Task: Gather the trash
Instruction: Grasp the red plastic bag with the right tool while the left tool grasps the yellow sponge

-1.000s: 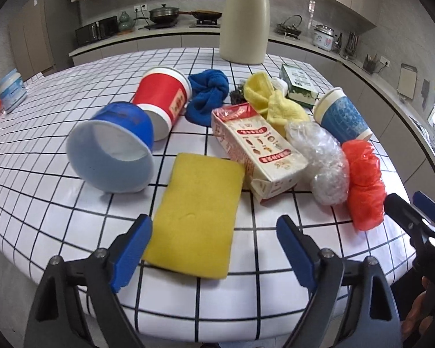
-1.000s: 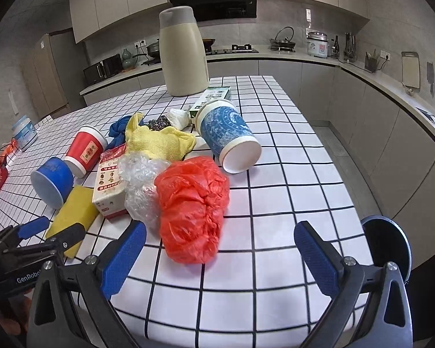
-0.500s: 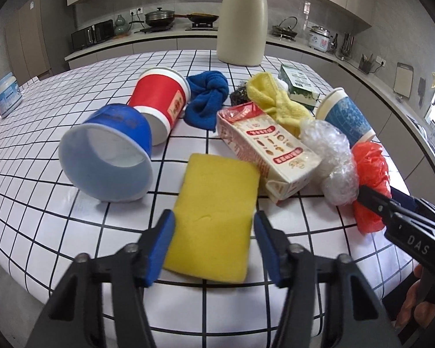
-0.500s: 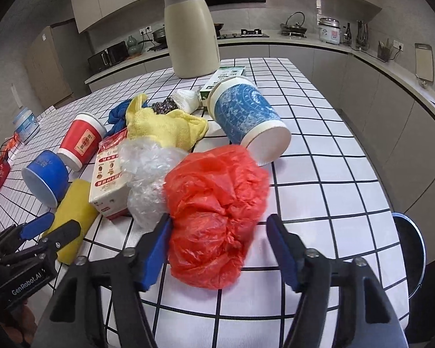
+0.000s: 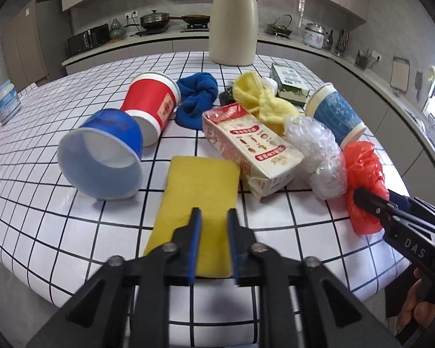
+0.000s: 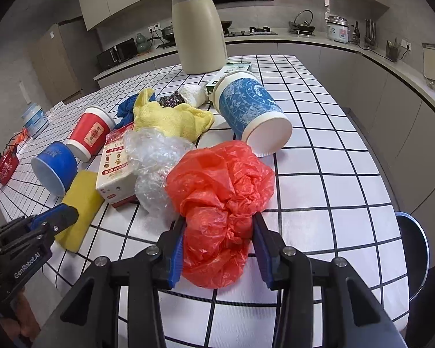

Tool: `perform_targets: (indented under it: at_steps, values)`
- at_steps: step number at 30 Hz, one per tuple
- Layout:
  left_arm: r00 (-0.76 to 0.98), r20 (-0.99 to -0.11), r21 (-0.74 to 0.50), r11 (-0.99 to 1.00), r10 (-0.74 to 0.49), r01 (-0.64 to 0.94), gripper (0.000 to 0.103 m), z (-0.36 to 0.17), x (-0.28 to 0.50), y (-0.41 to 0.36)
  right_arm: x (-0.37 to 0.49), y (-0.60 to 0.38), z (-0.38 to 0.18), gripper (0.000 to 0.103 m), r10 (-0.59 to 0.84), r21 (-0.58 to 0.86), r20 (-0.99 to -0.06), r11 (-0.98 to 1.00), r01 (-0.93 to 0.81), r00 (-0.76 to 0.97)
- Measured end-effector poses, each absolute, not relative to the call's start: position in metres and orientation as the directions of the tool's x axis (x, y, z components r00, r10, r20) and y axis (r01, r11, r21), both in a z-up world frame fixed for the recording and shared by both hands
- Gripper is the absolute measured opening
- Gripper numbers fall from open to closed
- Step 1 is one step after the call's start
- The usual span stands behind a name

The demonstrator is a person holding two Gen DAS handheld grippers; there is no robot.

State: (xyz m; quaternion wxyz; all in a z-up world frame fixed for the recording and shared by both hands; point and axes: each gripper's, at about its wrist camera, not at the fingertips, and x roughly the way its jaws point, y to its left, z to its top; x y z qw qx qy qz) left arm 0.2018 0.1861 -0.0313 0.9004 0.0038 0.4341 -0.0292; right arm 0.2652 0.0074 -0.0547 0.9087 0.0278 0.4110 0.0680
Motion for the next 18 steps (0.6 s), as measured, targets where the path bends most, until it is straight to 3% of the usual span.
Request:
perform_targets:
  at_steps: [1,2,4,9,16,18]
  values:
    - [0.615,-0.787,-0.011,0.998,-0.046,0.06,0.08,-0.032,0.203,0.184,0.264,0.007,-0.054,0.045,0.146,0.106,-0.741,0.989,-0.101,0.655]
    - [0.611,-0.791,0.011,0.999,-0.021,0.05,0.103,-0.033,0.205,0.182,0.264,0.007,-0.055,0.045,0.146,0.104,-0.741,0.989,-0.102,0.655]
    - [0.628,-0.778,0.052,0.998,0.02,0.033,0.102,-0.034,0.204,0.18,0.265,0.006,-0.054,0.045,0.147,0.105,-0.742,0.989,-0.103,0.654]
    - [0.615,-0.788,0.006,0.999,-0.027,0.052,0.101,-0.041,0.211,0.186,0.268,0.005,-0.056,0.045,0.141,0.104,-0.742,0.99,-0.095,0.655]
    - [0.643,-0.765,-0.047,0.999,-0.044,0.013,0.064,-0.039,0.213,0.205,0.276,0.004,-0.057,0.046,0.121,0.093,-0.742,0.993,-0.077,0.659]
    - [0.641,-0.765,-0.063,0.998,-0.059,0.016,0.063,-0.038,0.211,0.208,0.278,0.004,-0.056,0.046,0.116,0.09,-0.742,0.993,-0.073,0.66]
